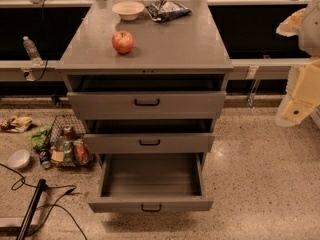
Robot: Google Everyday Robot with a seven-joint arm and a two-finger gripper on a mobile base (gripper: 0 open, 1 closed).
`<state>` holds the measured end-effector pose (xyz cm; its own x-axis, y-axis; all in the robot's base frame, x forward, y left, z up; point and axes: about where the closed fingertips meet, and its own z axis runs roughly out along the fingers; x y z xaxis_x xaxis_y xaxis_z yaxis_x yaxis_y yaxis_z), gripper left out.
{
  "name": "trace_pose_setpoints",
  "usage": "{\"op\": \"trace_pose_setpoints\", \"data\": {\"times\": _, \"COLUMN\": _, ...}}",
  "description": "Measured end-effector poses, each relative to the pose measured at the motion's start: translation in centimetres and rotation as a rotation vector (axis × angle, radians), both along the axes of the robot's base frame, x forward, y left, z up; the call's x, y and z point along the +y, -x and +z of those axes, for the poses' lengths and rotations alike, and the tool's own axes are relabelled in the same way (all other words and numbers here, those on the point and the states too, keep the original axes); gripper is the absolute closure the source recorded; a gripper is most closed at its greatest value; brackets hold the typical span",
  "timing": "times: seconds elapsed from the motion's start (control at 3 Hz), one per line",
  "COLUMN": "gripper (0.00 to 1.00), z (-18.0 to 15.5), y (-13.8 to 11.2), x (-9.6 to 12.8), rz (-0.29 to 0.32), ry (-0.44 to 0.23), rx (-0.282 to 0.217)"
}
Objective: Place apple into bottom drawer
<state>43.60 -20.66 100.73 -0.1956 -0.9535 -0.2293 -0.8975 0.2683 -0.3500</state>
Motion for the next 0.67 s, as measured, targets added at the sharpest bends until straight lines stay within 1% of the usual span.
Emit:
{"op": "trace_pose_setpoints", "data": {"times": 0.33, "gripper": 0.0, "z": 0.0, "y": 0.0, "x": 0.0, "rz": 0.0, "ry": 0.0, "rx": 0.0}}
{"op": "trace_pose_setpoints", "data": {"times": 0.67, "gripper": 0.0, "z": -0.2, "y": -2.1, "x": 1.4, "rz": 0.005, "ry": -0.087, "rx": -0.044}}
